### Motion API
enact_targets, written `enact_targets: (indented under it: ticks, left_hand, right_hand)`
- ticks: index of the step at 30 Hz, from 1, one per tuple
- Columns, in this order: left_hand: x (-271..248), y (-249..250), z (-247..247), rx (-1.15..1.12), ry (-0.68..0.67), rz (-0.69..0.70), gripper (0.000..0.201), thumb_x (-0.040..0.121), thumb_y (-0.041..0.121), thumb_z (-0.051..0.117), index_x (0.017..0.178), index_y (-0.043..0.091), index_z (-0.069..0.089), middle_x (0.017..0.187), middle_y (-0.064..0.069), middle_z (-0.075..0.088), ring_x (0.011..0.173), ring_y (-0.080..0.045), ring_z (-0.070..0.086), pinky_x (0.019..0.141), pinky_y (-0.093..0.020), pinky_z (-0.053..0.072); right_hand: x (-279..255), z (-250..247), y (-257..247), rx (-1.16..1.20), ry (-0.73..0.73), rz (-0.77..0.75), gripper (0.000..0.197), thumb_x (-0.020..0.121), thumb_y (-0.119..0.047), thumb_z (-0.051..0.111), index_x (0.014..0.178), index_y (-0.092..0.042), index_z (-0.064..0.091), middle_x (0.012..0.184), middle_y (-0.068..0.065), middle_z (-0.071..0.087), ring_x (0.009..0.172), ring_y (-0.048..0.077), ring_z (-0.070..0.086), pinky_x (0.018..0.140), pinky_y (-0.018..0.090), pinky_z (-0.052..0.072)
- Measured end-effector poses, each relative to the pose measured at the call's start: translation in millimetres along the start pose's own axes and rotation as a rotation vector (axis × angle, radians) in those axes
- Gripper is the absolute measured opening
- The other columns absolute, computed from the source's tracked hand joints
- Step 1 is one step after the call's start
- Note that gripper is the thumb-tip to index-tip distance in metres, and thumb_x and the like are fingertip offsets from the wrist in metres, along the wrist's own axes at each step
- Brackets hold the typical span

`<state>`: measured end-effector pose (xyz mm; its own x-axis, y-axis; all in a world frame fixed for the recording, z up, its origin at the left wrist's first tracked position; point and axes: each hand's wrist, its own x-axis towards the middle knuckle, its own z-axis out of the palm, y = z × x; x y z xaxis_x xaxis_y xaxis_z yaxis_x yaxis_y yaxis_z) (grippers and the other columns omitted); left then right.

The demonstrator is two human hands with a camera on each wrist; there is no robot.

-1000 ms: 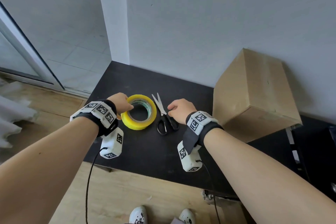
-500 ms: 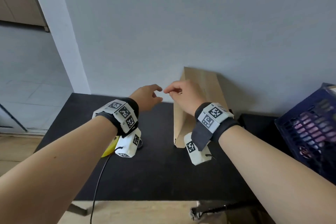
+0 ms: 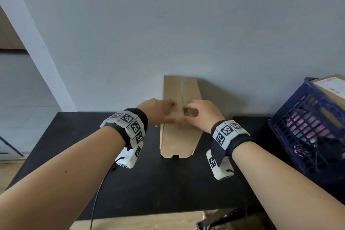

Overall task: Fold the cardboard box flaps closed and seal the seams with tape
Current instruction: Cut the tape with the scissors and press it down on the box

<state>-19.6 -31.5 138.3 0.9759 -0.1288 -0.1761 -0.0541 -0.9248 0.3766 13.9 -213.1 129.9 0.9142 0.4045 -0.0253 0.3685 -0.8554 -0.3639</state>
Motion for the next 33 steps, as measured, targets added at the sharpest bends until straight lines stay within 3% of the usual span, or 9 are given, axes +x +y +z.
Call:
enact_targets:
  ticks: [5,9,12,15,17,23,26,29,33]
  left_hand:
    - [0,3,-2,-0.025,0.013,-0.024,0.062,0.079,0.047,0.065,0.134,0.029,0.043,0.079,-0.002,0.07,0.069,-0.012,0.064,0.082,-0.028,0.052]
    - [2,5,-5,-0.011,-0.01,-0.041,0.063,0.079,0.041,0.067,0.135,0.03,0.042,0.064,0.002,0.066,0.077,-0.011,0.065,0.079,-0.026,0.048]
    - [3,7,-7,0.01,-0.022,-0.049,0.063,0.079,0.04,0.068,0.135,0.029,0.043,0.061,0.003,0.065,0.081,-0.013,0.065,0.083,-0.028,0.049]
    - [4,9,-8,0.009,-0.023,-0.066,0.064,0.075,0.041,0.071,0.132,0.03,0.045,0.062,0.002,0.065,0.076,-0.012,0.066,0.079,-0.028,0.05]
    - [4,11,-10,0.027,-0.02,-0.076,0.064,0.073,0.042,0.072,0.131,0.031,0.046,0.061,0.002,0.066,0.072,-0.011,0.067,0.075,-0.026,0.05]
    - [5,17,-15,0.09,-0.027,-0.083,0.065,0.071,0.044,0.073,0.129,0.03,0.048,0.054,0.008,0.058,0.074,-0.013,0.069,0.068,-0.025,0.047]
    - [7,16,-14,0.097,-0.032,-0.085,0.067,0.07,0.045,0.072,0.13,0.031,0.047,0.054,0.006,0.062,0.076,-0.011,0.067,0.07,-0.025,0.047]
    - [7,15,-16,0.098,-0.05,-0.086,0.068,0.071,0.046,0.072,0.132,0.031,0.046,0.054,0.005,0.063,0.081,-0.011,0.067,0.07,-0.025,0.045]
    - [8,18,-21,0.069,-0.108,-0.099,0.075,0.068,0.051,0.073,0.134,0.031,0.043,0.061,0.005,0.069,0.082,-0.01,0.068,0.075,-0.027,0.046]
  right_hand:
    - [-5,-17,-4,-0.072,-0.128,-0.013,0.056,0.077,-0.049,0.07,0.129,-0.033,0.057,0.137,-0.004,0.052,0.128,0.021,0.045,0.103,0.034,0.036]
    - [-8,-26,-2,-0.12,-0.191,-0.032,0.06,0.08,-0.028,0.073,0.135,-0.033,0.05,0.151,-0.004,0.037,0.138,0.022,0.034,0.111,0.031,0.027]
    - [-6,-25,-4,-0.106,-0.191,-0.02,0.06,0.077,-0.029,0.076,0.133,-0.031,0.053,0.149,-0.004,0.041,0.135,0.02,0.038,0.108,0.031,0.032]
    - [-3,-20,-8,-0.082,-0.104,0.008,0.054,0.069,-0.047,0.078,0.117,-0.031,0.06,0.123,-0.007,0.057,0.115,0.017,0.052,0.086,0.031,0.043]
    - [-2,-15,-9,-0.113,-0.074,-0.007,0.05,0.069,-0.046,0.077,0.112,-0.031,0.06,0.116,-0.007,0.056,0.112,0.017,0.051,0.083,0.031,0.042]
    - [6,-18,1,-0.135,-0.174,-0.03,0.055,0.072,-0.017,0.074,0.12,-0.035,0.056,0.124,-0.005,0.05,0.122,0.017,0.043,0.094,0.039,0.046]
    - [9,-24,11,-0.076,-0.27,-0.051,0.065,0.073,-0.004,0.071,0.129,-0.032,0.054,0.139,-0.005,0.043,0.131,0.018,0.038,0.105,0.033,0.039]
    - [7,-40,22,0.155,-0.409,-0.034,0.057,0.076,-0.015,0.077,0.128,-0.03,0.058,0.153,-0.012,0.031,0.141,0.012,0.029,0.114,0.026,0.022]
    - [6,-45,26,0.217,-0.36,-0.014,0.047,0.077,-0.028,0.077,0.122,-0.027,0.063,0.148,-0.015,0.04,0.137,0.008,0.035,0.105,0.021,0.022]
